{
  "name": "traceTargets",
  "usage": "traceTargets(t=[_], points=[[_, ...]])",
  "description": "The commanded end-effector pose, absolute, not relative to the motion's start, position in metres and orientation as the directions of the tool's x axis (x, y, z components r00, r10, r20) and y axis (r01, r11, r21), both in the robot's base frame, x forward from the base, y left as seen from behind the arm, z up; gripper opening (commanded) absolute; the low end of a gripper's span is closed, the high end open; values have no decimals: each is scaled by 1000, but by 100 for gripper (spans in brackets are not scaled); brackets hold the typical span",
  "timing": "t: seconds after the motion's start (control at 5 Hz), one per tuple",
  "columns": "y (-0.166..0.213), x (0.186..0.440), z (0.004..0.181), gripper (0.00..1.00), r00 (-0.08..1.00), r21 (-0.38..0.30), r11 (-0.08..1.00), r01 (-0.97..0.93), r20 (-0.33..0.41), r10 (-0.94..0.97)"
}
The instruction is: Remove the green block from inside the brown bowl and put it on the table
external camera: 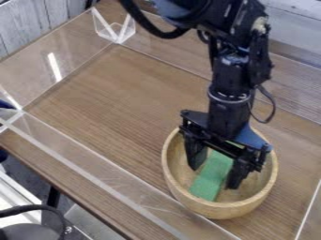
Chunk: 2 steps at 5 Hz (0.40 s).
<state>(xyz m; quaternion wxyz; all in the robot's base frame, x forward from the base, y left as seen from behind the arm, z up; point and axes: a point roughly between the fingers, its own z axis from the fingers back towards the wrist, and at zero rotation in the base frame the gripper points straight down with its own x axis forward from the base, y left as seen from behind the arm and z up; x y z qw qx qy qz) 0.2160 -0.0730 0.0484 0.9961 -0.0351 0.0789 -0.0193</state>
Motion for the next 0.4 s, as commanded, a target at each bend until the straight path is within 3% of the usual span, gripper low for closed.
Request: traceTargets(t=[0.0,0.2], points=[[-82,224,52,100,993,-81,997,16,-113,-25],[-82,228,59,100,993,-53,999,6,-117,-12]])
